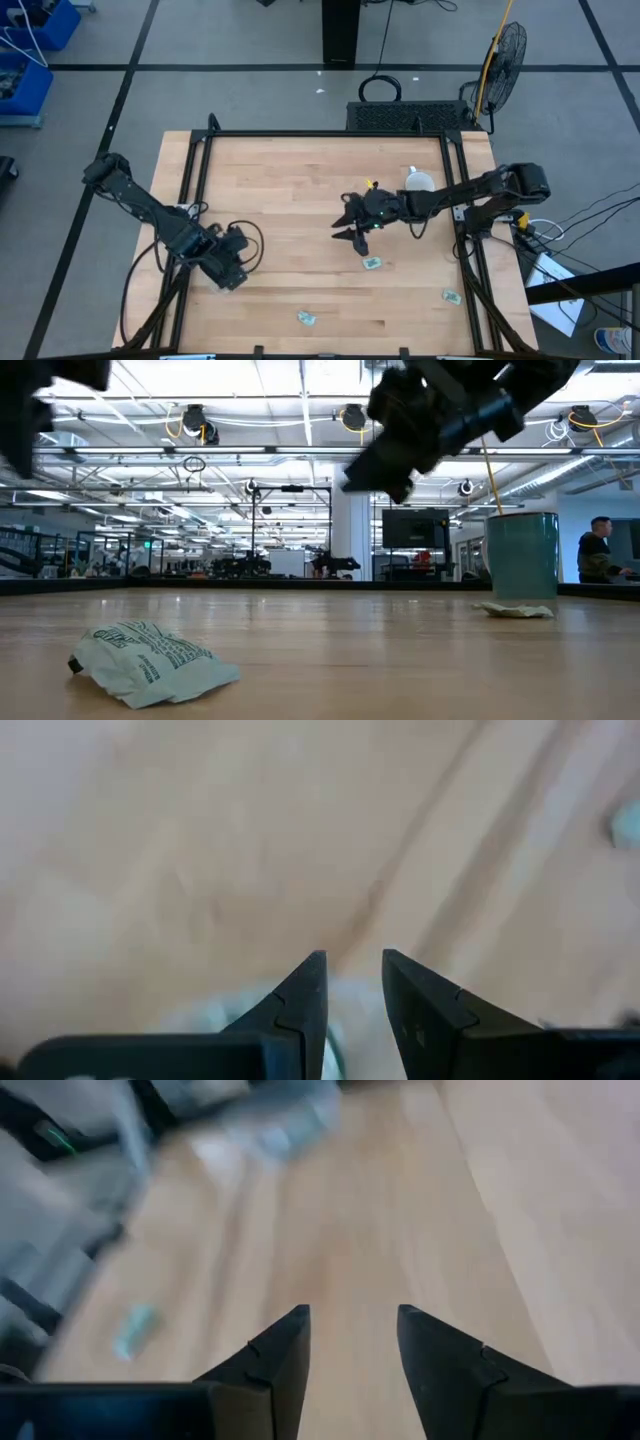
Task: Pick and place Stevia / Truvia into bins
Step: Put the stevia packet into the transparent container
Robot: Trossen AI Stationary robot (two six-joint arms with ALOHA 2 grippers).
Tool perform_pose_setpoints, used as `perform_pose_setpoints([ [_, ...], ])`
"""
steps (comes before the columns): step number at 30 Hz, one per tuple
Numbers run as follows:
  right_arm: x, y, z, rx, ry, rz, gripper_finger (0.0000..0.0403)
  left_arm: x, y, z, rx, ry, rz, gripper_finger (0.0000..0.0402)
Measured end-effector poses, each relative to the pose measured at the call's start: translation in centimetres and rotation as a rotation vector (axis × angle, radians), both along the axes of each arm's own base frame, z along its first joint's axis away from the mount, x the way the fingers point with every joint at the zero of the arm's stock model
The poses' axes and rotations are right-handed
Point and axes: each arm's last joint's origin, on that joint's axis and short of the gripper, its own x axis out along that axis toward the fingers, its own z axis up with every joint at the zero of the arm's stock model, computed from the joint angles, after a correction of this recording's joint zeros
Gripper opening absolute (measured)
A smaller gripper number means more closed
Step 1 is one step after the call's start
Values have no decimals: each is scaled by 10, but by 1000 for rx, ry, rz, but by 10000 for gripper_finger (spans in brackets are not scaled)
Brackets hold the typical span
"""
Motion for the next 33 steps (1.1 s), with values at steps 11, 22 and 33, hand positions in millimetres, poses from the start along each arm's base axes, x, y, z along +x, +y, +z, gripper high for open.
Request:
perform_pose_setpoints([
  [11, -40, 34, -38, 9, 572, -61, 146, 36, 24, 10, 180, -213, -215, 104],
  [22, -69, 63, -64, -148, 608, -16, 140, 53, 35, 16, 304, -302, -438, 104],
  [33, -67, 58, -70, -171, 508, -14, 125, 55, 39, 16, 308, -303, -442, 104],
])
